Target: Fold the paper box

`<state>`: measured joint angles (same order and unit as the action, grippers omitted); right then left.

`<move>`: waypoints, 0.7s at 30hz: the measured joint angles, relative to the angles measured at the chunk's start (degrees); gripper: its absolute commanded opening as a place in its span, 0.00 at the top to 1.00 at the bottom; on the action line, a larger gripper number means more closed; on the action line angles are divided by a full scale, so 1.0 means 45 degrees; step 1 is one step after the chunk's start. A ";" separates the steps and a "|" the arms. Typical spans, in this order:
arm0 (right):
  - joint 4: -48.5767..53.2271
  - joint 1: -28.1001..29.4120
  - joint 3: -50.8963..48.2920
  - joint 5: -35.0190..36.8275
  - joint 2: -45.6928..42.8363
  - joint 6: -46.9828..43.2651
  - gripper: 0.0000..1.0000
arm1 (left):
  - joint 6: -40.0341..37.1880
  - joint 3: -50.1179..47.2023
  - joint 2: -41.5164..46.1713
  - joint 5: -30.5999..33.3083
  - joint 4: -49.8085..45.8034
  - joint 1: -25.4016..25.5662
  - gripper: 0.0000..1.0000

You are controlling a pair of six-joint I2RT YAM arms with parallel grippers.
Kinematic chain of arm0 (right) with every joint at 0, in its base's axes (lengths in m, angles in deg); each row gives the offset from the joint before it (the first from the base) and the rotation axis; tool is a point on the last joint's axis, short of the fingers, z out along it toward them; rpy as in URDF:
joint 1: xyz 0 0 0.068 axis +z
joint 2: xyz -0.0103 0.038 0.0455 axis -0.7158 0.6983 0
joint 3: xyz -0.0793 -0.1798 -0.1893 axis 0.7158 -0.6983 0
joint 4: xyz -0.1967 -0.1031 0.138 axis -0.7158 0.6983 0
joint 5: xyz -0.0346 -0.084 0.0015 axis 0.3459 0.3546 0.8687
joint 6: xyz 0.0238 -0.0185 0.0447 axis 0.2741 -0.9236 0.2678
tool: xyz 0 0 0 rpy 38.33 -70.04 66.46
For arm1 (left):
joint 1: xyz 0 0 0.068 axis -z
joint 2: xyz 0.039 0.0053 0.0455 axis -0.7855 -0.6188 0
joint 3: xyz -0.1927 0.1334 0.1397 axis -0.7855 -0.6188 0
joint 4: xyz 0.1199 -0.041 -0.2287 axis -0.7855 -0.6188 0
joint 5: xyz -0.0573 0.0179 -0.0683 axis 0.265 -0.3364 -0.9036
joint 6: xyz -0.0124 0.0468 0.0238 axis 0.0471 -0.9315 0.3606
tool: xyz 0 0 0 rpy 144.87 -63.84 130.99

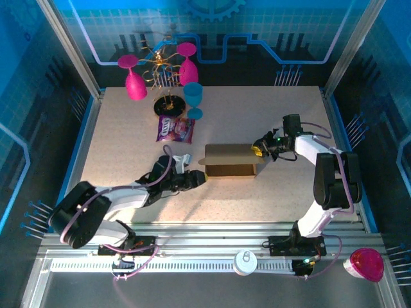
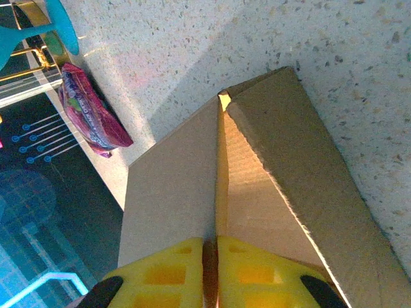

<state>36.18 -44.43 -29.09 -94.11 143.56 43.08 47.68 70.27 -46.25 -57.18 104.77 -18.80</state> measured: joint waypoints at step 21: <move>0.0923 0.0049 0.0622 0.0092 0.0724 -0.1821 0.86 | 0.1078 0.5571 -0.0282 0.0238 -0.6373 -0.2453 0.55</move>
<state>40.34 -44.21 -26.29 -93.69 146.82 34.88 52.53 95.34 -47.52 -56.11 76.09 -29.84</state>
